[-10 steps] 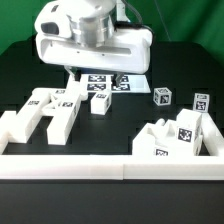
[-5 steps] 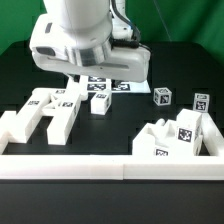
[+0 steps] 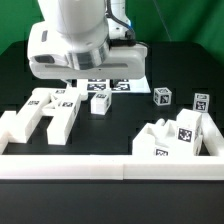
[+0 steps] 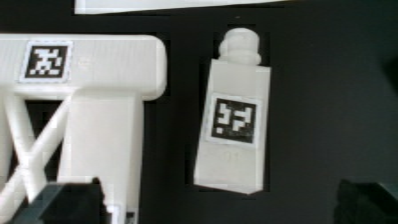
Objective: Assemble chair
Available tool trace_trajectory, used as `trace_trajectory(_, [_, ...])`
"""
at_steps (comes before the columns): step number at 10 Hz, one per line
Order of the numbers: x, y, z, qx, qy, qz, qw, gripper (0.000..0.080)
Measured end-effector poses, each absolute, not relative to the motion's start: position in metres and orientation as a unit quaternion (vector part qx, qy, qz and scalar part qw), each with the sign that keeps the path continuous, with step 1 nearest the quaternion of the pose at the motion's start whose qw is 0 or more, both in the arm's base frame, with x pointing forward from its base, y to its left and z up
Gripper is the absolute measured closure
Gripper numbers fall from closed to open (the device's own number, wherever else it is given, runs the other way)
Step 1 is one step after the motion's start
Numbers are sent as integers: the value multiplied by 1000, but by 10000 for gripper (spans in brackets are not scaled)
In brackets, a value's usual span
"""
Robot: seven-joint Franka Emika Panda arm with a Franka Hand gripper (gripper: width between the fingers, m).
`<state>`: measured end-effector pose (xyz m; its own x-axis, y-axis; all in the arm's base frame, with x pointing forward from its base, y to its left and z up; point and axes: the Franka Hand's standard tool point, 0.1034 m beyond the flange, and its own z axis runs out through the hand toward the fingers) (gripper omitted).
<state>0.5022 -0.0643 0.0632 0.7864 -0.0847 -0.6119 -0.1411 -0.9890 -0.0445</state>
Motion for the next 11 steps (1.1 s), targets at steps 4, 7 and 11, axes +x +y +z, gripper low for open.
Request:
trace_trajectory(4, [489, -59, 60, -922, 59, 379, 48, 151])
trace_trajectory(7, [491, -55, 50, -894, 53, 441, 47, 151])
trace_trajectory(11, [487, -55, 30, -895, 55, 441, 42, 151])
